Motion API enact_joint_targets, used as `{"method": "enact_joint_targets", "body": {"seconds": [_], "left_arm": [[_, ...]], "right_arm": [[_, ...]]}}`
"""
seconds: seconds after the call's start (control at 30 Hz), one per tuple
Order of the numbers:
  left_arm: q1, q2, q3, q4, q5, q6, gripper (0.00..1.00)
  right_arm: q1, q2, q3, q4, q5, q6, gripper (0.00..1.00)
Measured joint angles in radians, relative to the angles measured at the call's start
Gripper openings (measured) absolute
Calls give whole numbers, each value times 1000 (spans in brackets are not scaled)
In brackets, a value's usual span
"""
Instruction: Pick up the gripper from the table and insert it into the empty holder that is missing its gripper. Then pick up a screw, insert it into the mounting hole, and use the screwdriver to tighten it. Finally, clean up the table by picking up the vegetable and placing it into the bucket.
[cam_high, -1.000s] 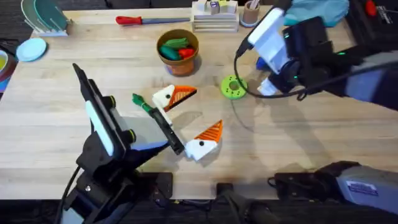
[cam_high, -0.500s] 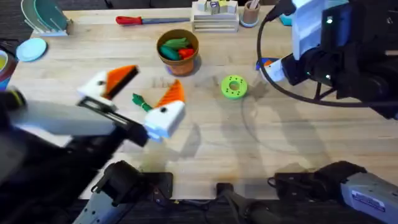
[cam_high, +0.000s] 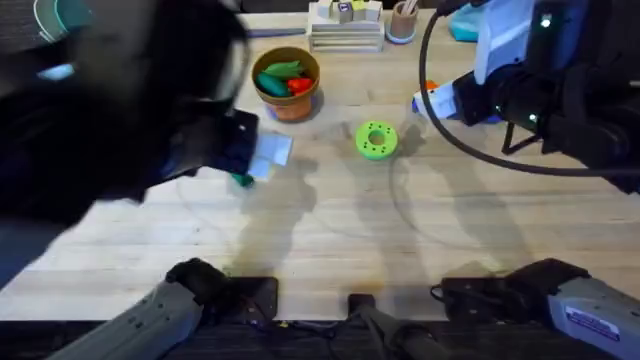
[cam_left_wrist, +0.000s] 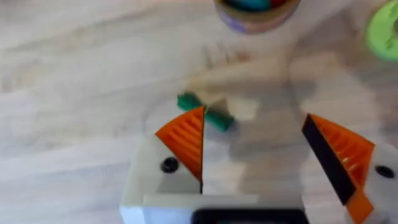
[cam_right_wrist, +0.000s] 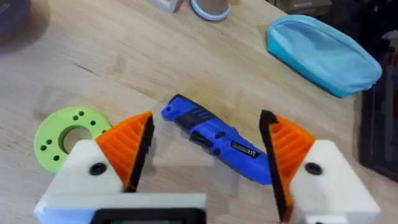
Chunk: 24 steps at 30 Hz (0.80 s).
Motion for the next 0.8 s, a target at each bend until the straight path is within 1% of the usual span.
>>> {"method": "enact_joint_targets", "body": {"seconds": [0.07,0.13,0.2,0.23,0.3,0.4,0.5,0.57,0.67,0.8], "left_arm": [[4,66,1,-52,0,-42,992],[27,115,1,-78,0,-136,992],[70,148,1,-87,0,-255,992],[101,162,1,-88,1,-329,992],[160,183,1,-88,10,-449,992],[235,218,1,-86,33,-563,992],[291,269,0,-82,56,-626,992],[320,299,-9,-49,77,-650,991],[368,327,-73,63,126,-674,990],[440,335,-189,203,200,-678,990]], "right_arm": [[0,0,0,0,0,0,992],[0,0,0,0,0,0,992],[0,0,0,0,0,0,992],[0,0,0,0,0,0,992],[0,0,0,0,0,0,992],[0,0,0,0,0,0,992],[0,0,0,-4,0,0,992],[0,0,0,-13,0,0,993],[0,0,0,-36,0,0,992],[0,0,0,-85,0,0,992]]}}
